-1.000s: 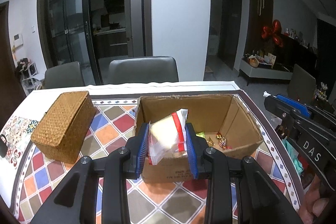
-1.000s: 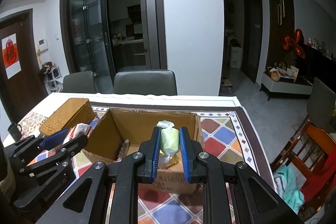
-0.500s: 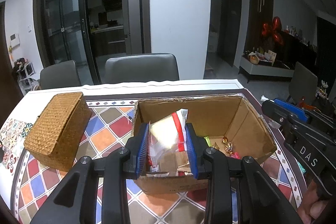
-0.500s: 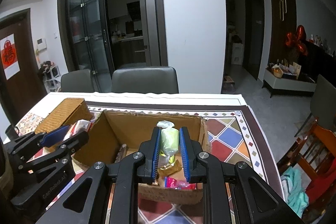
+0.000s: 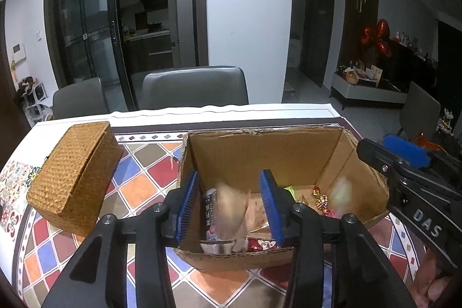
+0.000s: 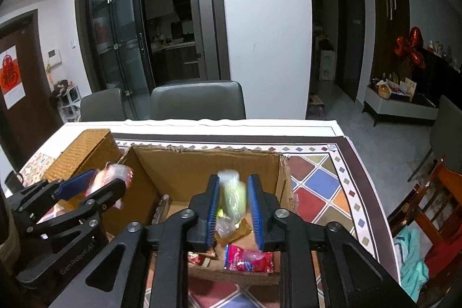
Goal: Organize snacks
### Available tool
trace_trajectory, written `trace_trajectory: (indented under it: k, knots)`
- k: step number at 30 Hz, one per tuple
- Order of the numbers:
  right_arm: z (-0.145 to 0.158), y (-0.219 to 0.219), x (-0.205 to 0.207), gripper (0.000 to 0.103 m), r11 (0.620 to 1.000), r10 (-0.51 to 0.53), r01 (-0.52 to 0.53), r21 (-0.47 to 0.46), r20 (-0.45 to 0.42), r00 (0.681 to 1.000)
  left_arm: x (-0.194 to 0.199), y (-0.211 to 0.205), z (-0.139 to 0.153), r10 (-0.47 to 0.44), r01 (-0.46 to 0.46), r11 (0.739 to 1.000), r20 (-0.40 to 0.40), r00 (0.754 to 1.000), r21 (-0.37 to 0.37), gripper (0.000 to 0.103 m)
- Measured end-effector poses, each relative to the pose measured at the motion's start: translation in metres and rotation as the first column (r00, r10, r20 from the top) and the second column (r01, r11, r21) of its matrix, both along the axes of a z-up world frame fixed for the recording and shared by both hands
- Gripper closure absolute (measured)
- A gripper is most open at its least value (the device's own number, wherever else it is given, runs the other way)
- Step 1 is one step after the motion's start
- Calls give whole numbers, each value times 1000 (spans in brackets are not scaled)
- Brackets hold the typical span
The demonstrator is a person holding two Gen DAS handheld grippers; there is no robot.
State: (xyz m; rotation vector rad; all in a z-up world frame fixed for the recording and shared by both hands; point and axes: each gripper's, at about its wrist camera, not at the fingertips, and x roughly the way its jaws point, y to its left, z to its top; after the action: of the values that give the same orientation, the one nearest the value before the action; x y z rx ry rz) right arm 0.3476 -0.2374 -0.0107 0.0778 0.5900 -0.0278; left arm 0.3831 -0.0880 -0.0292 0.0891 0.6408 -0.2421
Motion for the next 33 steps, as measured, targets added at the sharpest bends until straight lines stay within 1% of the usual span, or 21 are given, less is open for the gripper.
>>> trace_trajectory:
  k: [1,2,4,5,7,10,17,19,27,33]
  knots:
    - [1,-1,-1,51,1000,-7,7,-6,10,1000,0,0,0,4,-4,1000,1,1000,1,54]
    - [2,-1,-2,48,1000,-14,14,-13,19,1000,-1,1,1,10,-10,1000,2,1000,-1,53]
    - [4,-1,-4,38,999,-24,25,-20,26,999,-3,2,3,17,-17,1000,7,1000,-1,48]
    - [5,-1,-5,36,999,-28,28,-20,30,999,-4,2,4,20,-20,1000,11,1000,2,46]
    - [6,-2,-6,31,999,-32,33,-22,34,999,-7,2,7,27,-27,1000,21,999,8,39]
    - [9,-2,-10,25,999,-40,41,-26,35,999,-12,4,10,40,-40,999,31,999,17,38]
    - [14,0,-24,21,998,-56,58,-36,44,997,-24,11,19,64,-64,998,50,997,13,33]
    - [16,-1,-28,20,997,-64,65,-34,45,997,-29,13,21,70,-71,997,58,996,15,30]
    - [21,-1,-50,19,997,-77,78,-24,40,996,-55,21,31,85,-86,996,78,993,10,28]
    - [31,1,-72,19,996,-77,79,-33,58,995,-79,25,41,86,-87,996,98,991,0,28]
